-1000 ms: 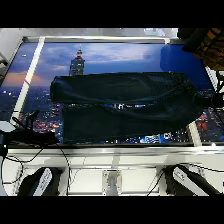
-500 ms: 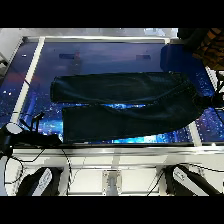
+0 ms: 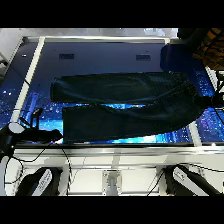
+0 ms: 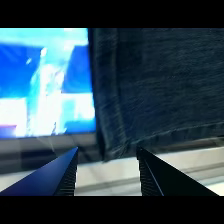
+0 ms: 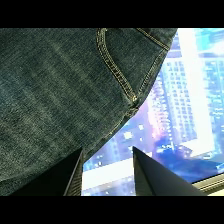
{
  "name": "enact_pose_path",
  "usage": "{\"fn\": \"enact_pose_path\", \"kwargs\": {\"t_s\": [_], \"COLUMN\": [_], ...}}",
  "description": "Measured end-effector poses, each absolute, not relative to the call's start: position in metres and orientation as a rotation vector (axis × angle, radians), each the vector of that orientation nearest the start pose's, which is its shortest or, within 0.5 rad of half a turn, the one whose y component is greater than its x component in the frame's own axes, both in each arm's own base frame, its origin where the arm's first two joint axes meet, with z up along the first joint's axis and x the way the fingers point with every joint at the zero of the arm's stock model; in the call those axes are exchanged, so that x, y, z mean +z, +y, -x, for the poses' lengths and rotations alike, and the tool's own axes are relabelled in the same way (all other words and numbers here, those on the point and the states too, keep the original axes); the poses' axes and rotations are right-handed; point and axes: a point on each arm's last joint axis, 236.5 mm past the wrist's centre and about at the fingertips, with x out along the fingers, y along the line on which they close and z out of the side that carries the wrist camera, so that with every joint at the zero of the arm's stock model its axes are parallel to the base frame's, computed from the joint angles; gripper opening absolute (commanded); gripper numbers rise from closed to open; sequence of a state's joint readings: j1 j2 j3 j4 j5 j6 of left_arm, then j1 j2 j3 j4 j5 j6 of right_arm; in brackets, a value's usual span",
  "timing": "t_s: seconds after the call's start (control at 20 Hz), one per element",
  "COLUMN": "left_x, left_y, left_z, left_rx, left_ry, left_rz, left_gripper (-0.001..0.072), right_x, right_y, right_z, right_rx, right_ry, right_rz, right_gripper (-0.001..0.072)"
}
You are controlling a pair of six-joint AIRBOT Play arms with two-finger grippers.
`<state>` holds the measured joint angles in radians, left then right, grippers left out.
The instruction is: Fold the clothes and pants, and hang the long-sleeved shirts on hangers.
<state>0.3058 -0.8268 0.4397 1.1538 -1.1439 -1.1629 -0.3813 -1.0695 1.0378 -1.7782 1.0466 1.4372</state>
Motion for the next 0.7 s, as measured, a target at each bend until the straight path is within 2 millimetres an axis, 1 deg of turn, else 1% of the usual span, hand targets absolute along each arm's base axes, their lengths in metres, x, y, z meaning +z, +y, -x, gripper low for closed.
{"fn": "enact_pose_path", "kwargs": {"t_s": [0.2,0.4,0.55,0.6,0.7], "left_x": [-0.083,-0.103,-0.110,-0.111,-0.112], "left_y": [-0.040,-0.042,-0.043,-0.044,-0.051], "left_z": [-0.221,-0.212,-0.208,-0.207,-0.206], "left_rx": [-0.231,-0.201,-0.186,-0.184,-0.196], "left_ry": [1.366,1.460,1.500,1.506,1.516], "left_rz": [0.279,0.264,0.269,0.277,0.292], "left_gripper": [0.0437,0.0437,0.0434,0.0348,0.0019], "right_x": [0.055,0.055,0.055,0.056,0.056], "right_y": [-0.177,-0.177,-0.177,-0.177,-0.178], "right_z": [-0.329,-0.329,-0.329,-0.330,-0.331], "right_rx": [-0.374,-0.374,-0.374,-0.374,-0.374], "right_ry": [1.128,1.128,1.126,1.123,1.120], "right_rz": [0.099,0.099,0.100,0.100,0.101], "right_gripper": [0.0333,0.0333,0.0333,0.0333,0.0332]}}
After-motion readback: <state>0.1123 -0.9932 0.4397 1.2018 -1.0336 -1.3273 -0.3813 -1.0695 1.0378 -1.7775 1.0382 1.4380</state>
